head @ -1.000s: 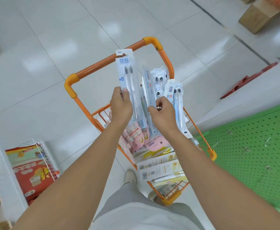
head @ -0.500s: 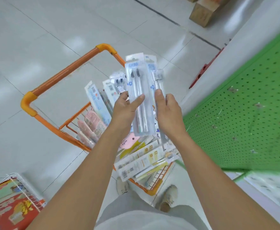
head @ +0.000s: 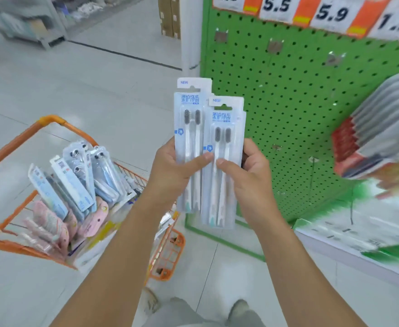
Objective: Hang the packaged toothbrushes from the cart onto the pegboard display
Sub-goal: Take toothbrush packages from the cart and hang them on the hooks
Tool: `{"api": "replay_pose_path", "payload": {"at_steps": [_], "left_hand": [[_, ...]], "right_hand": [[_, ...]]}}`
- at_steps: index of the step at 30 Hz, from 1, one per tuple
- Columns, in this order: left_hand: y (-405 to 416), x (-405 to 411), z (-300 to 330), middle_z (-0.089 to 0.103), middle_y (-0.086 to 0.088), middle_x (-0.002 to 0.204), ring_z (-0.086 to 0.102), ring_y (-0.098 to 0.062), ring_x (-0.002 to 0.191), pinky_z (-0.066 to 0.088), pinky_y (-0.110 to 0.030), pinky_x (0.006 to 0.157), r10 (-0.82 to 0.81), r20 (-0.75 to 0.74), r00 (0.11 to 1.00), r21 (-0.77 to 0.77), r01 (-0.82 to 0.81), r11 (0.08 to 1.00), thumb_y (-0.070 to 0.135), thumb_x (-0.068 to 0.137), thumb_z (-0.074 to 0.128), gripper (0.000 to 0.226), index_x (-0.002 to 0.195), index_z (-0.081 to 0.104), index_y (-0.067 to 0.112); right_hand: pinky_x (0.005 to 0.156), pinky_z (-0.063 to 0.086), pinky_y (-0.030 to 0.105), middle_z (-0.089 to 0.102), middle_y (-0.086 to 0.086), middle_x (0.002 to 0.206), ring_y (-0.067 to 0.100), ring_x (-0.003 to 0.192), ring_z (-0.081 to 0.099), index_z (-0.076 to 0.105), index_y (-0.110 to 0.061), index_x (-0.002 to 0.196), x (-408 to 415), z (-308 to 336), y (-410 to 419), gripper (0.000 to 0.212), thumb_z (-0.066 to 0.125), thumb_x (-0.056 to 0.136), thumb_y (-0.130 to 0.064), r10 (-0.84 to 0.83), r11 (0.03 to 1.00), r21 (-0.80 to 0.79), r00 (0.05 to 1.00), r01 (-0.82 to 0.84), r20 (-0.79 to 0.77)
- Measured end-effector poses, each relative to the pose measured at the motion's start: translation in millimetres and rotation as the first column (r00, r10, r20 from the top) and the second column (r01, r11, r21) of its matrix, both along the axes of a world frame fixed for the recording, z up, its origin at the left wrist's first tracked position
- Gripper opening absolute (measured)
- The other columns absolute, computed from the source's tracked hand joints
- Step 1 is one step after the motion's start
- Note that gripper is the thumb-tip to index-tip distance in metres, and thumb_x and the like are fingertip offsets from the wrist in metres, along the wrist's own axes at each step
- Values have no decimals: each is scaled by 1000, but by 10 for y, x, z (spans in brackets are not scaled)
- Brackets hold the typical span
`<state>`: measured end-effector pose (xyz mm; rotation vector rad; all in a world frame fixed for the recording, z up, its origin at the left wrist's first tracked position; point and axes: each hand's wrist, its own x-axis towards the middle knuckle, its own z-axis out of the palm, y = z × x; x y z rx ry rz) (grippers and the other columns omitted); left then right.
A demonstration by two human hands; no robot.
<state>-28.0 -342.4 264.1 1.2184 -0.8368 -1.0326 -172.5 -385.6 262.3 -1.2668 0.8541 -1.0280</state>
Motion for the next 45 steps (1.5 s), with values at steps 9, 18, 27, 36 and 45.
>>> {"api": "replay_pose_path", "payload": {"at_steps": [9, 18, 27, 36, 45], "left_hand": [[-282, -1296, 115, 76, -6, 110, 73, -26, 103, 57, -47, 92, -122, 29, 992, 38, 121, 992, 8, 77, 81, 40, 116, 70, 14], [-334, -1375, 131, 77, 2, 108, 73, -18, 103, 54, -46, 98, 20, 33, 999, 72, -22, 997, 30, 84, 74, 35, 117, 68, 18], [-414, -1123, 10, 77, 6, 105, 73, -17, 102, 53, -49, 100, 34, 107, 994, 119, -47, 992, 35, 93, 68, 21, 112, 70, 25], [-505, -1110, -70, 77, 7, 106, 71, -17, 105, 51, -50, 102, -69, 104, 992, 154, 52, 987, 44, 95, 61, 28, 114, 69, 24], [-730, -1094, 54, 75, -7, 98, 68, -26, 89, 56, -45, 91, -121, 104, 987, 106, 110, 988, 40, 95, 66, 21, 104, 74, 23]], "right_hand": [[55, 38, 6, 54, -24, 56, -7, 52, 47, 50, -20, 76, -1358, 257, -72, 29, 53, 103, -8, -100, 992, -82, 995, 100, 2], [53, 32, 10, 44, -25, 52, -6, 50, 38, 50, -22, 75, -1477, 266, -168, 31, 55, 103, -12, -126, 983, -137, 992, 125, 0], [53, 34, 10, 49, -20, 57, -2, 51, 38, 62, -17, 94, -1219, 251, -470, 12, 57, 103, -23, -190, 975, -126, 979, 181, -69], [60, 32, 24, 39, 4, 76, 17, 69, 31, 55, 7, 103, -1179, 2, -762, 43, 59, 102, -36, -308, 948, -110, 948, 299, -80], [66, 27, 32, 28, -3, 65, 15, 61, 28, 32, -21, 72, -978, -4, -1559, 49, 60, 95, -54, -397, 909, 62, 901, 413, -176]]}}
